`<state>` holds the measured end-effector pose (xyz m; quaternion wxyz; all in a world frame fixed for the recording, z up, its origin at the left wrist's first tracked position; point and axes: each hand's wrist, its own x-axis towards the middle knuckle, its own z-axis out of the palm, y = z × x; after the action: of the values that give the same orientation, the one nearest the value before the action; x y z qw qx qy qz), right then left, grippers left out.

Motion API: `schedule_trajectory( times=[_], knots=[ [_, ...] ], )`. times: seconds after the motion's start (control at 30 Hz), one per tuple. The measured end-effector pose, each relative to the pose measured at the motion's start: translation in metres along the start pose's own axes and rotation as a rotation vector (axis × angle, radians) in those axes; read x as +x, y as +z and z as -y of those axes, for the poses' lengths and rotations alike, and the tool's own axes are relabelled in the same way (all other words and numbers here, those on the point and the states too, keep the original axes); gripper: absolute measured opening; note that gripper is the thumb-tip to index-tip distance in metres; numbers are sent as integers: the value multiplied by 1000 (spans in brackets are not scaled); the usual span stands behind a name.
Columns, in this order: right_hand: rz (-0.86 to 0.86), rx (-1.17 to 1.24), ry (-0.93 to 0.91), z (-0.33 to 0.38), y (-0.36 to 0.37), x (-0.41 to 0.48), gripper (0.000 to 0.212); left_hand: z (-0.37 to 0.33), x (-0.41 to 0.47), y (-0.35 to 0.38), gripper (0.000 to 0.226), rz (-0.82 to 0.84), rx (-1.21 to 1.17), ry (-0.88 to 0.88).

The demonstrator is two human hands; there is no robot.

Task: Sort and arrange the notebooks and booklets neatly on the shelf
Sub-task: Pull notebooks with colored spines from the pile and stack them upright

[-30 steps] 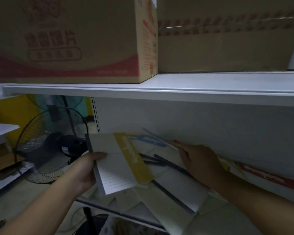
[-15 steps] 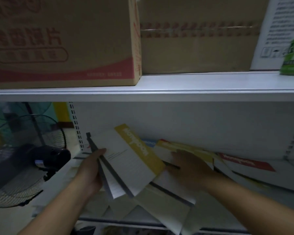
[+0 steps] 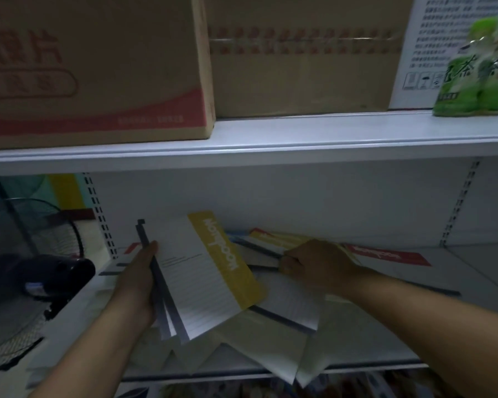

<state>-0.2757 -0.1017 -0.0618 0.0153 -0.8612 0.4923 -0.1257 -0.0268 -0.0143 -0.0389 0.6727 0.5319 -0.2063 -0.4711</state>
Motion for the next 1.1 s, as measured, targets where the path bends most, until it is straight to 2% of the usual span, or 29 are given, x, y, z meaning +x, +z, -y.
schedule_trajectory(
  times=[0.1,0.2,0.3,0.4,0.43,0.5,0.6,0.67,0.73,0.8,0.83,0.93,1.0,1.1],
  knots=[
    [-122,-45,-11,-3,-16,0,40,-2,-1,10,24,-11,-8,18],
    [-208,-211,3,-10,-41,-9,27,0,-10,34,22,-40,-5,63],
    [-303,-291,61,-9,-68,-30,12,19,-28,79,24,10,-6,71],
    [-483,-345,70,-12,-85,-57,14,57,-45,136,33,95,7,85],
    [-438,-277,9,-15,-85,-68,9,72,-52,157,37,142,31,78],
    [-377,-140,-36,-24,-75,-89,20,99,-71,197,41,251,74,47],
    [-356,-53,99,-74,-65,-123,30,140,-93,245,33,340,101,6],
    [-214,140,112,-122,-65,-149,29,163,-107,269,23,404,183,-23],
    [-160,238,261,-178,-69,-181,42,186,-122,294,23,495,247,-72],
    [-228,325,470,-224,-78,-218,64,206,-135,322,25,559,277,-121],
    [-247,425,553,-245,-80,-236,66,217,-142,337,27,580,276,-141],
    [-243,759,707,-292,-76,-283,54,260,-161,385,33,630,280,-215],
    [-329,929,770,-318,-77,-309,43,287,-179,413,32,673,291,-257],
    [-398,1111,867,-354,-84,-336,46,321,-198,450,32,715,314,-310]
  ],
)
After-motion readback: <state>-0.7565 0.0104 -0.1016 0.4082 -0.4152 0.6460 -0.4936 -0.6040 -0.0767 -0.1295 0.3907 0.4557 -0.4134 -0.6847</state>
